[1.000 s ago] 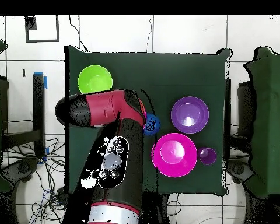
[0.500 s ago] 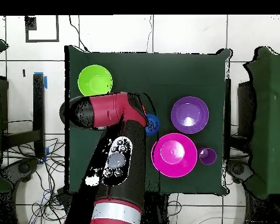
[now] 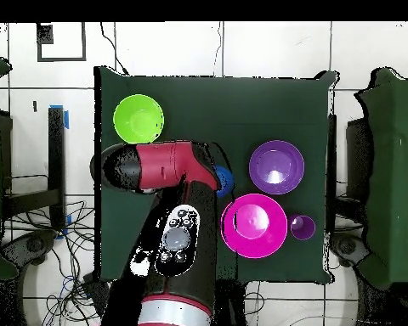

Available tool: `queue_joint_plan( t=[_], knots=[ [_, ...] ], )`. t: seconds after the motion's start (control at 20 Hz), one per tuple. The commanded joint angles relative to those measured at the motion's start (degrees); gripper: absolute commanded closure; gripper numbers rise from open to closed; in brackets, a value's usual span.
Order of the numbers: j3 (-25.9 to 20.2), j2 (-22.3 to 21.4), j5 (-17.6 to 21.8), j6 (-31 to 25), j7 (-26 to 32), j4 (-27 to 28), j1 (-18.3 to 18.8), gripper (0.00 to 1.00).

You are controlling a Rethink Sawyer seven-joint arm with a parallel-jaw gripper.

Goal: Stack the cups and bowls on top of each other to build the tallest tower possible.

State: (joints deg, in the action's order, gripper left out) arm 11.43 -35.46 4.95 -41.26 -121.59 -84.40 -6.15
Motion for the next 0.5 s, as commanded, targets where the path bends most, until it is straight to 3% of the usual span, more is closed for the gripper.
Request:
queue_joint_plan(
  t=[0.05,0.5],
  knots=[
    [-5.31,1.07,-2.76,0.10,-6.15,-4.83,1.40,1.00],
    [-5.65,0.94,-4.17,1.82,-5.89,-6.35,1.54,1.00]
  ],
)
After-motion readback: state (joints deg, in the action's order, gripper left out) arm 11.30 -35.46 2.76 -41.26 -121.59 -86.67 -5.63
